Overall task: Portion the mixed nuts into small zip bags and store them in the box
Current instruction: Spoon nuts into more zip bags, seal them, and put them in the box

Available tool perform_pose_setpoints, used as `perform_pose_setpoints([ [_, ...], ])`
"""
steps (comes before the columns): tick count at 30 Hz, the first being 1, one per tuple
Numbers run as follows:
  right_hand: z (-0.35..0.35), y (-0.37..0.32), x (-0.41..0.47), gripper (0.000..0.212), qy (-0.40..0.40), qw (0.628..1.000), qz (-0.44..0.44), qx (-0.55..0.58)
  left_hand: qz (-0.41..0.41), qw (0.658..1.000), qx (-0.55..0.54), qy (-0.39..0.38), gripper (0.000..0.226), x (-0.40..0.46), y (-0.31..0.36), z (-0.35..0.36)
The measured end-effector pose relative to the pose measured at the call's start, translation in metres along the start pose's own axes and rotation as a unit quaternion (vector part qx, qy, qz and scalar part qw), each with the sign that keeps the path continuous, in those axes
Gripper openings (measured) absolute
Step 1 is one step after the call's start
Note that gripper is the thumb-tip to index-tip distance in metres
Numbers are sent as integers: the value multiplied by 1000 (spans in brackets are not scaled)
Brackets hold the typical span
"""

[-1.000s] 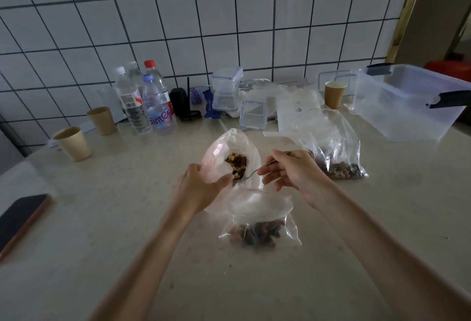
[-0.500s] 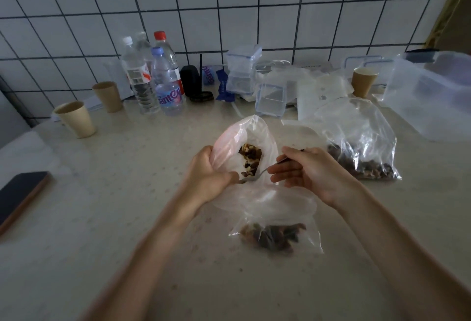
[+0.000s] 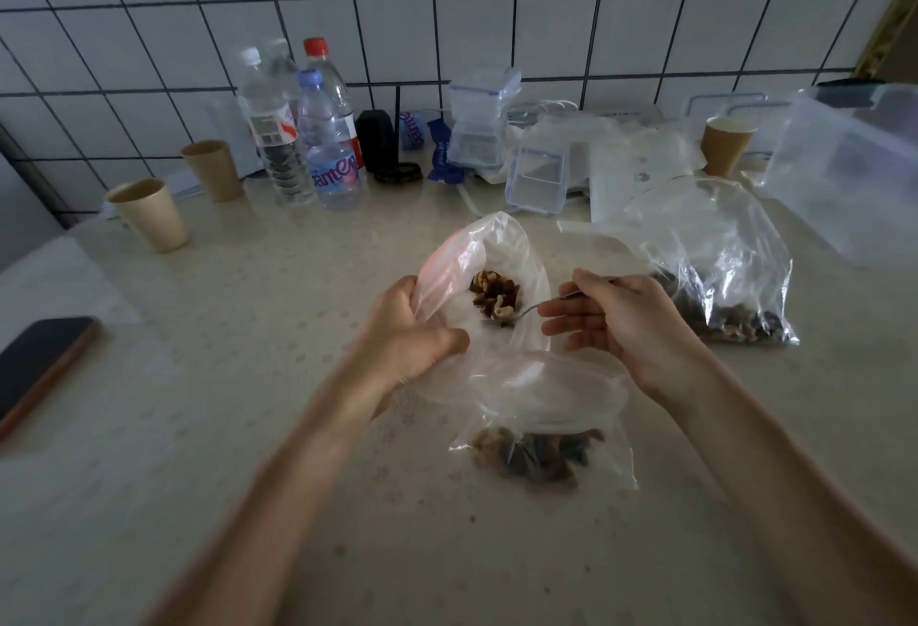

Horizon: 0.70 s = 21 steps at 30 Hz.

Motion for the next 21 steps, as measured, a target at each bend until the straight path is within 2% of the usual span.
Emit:
perform_pose_setpoints([
  [4, 0, 2, 2, 28, 16, 1000, -6, 11, -9, 1000, -16, 6, 41, 0, -3, 0],
  [12, 8, -2, 11, 25, 56, 997, -50, -1, -26, 998, -44, -47, 55, -2, -2, 12],
  [16, 13, -5, 16, 23, 72, 997, -41, -2, -35, 995, -55, -74, 53, -3, -4, 14],
  [21, 15, -5, 24, 21, 44, 999, 5, 8, -44, 992, -78, -86, 41, -1, -7, 13],
])
Point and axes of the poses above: each hand's wrist, its own x-axis towards the middle knuckle, its own z-axis out of the palm, y = z × x, the point moved 7 cm from there along x, towards the middle knuckle, and after that the axes turned 8 degrees about z, right-handed, at the moved point
